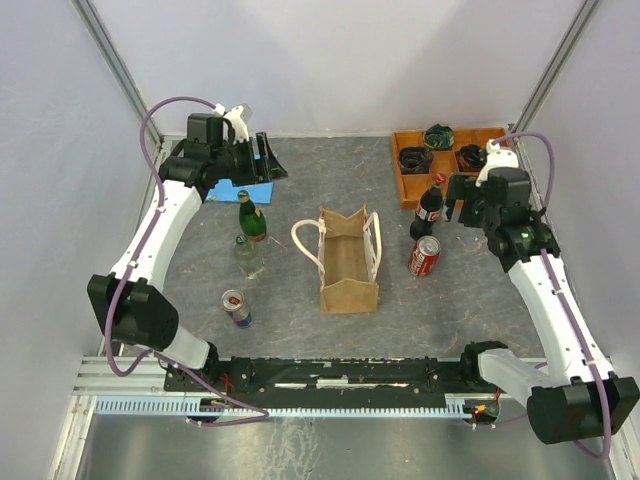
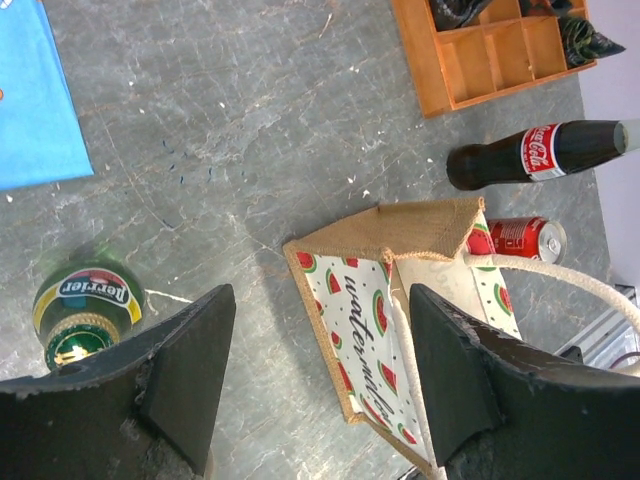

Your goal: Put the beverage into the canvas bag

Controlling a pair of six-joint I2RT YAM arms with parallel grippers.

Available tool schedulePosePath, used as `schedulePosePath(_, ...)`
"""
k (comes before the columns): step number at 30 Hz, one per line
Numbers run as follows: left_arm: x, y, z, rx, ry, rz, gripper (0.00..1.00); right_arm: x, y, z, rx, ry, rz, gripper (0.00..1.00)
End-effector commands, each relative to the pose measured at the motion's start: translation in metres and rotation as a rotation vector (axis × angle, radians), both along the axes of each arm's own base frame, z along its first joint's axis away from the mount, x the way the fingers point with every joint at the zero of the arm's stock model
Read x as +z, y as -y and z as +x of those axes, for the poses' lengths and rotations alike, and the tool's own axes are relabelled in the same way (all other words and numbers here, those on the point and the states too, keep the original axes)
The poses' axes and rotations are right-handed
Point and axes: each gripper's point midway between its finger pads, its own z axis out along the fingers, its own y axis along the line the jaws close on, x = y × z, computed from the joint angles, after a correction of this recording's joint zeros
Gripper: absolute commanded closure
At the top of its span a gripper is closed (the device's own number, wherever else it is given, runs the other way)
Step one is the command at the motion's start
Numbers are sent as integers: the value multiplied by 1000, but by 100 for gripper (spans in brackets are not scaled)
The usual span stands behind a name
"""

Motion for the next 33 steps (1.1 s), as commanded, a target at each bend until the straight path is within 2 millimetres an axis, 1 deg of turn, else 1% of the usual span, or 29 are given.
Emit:
schedulePosePath(1, 3, -6, -6, -13, 38, 17, 24, 0, -20, 17, 51, 66, -23, 4)
schedulePosePath(5, 0, -6, -9, -11, 30, 18, 24, -6, -37, 25, 69, 73, -68, 4)
schedulePosePath(8, 0, -7, -10, -10, 33, 24, 25, -7, -43, 33, 57, 87, -90, 4)
schedulePosePath(16, -4, -10, -13, -11, 34, 37, 25, -13, -33, 53, -32, 120, -134, 3)
schedulePosePath(24, -13, -10, -15, -9, 16, 38, 25, -27, -40, 77, -40, 135, -126, 3)
schedulePosePath(27, -16, -10, -15, -8, 11, 36, 26, -34, -38, 84, -62, 135, -134, 3)
schedulePosePath(30, -16, -10, -14, -4, 12, 39, 26, -37, -36, 89, -91, 154, -136, 4)
schedulePosePath(33, -16, -10, -13, -2, 15, 40, 26, -40, -33, 94, -117, 175, -131, 7)
